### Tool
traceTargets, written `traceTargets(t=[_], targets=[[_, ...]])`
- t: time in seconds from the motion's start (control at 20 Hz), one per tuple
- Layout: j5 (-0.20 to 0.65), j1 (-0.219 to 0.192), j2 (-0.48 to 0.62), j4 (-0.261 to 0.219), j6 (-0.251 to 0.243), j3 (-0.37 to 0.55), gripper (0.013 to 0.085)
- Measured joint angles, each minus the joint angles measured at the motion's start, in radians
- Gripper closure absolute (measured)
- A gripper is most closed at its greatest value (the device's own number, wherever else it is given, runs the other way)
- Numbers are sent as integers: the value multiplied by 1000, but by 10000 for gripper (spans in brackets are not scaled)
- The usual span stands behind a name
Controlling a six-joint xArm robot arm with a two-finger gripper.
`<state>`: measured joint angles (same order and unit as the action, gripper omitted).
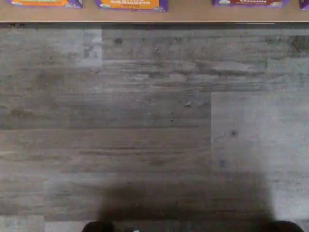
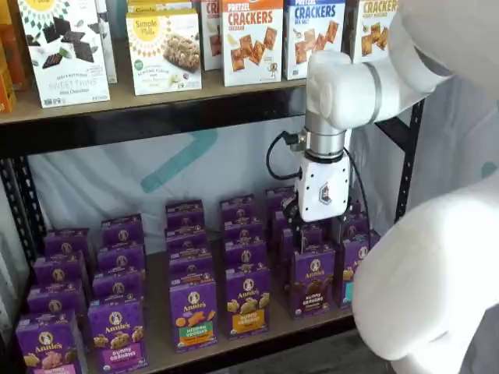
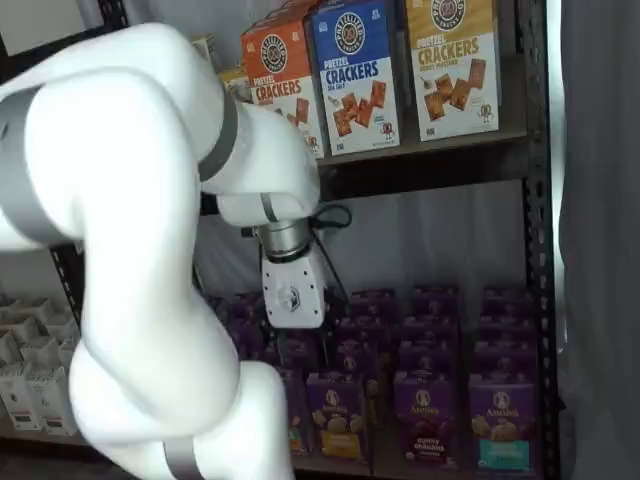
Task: Pick up the purple box with a brown patch in the center, on the bottom shelf, the fifth box from the left
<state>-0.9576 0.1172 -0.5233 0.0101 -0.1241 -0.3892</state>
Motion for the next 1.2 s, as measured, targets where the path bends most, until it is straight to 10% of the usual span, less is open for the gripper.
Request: traceTargets(t=[1.2], targets=[[462, -163, 629, -63, 115, -194, 130]])
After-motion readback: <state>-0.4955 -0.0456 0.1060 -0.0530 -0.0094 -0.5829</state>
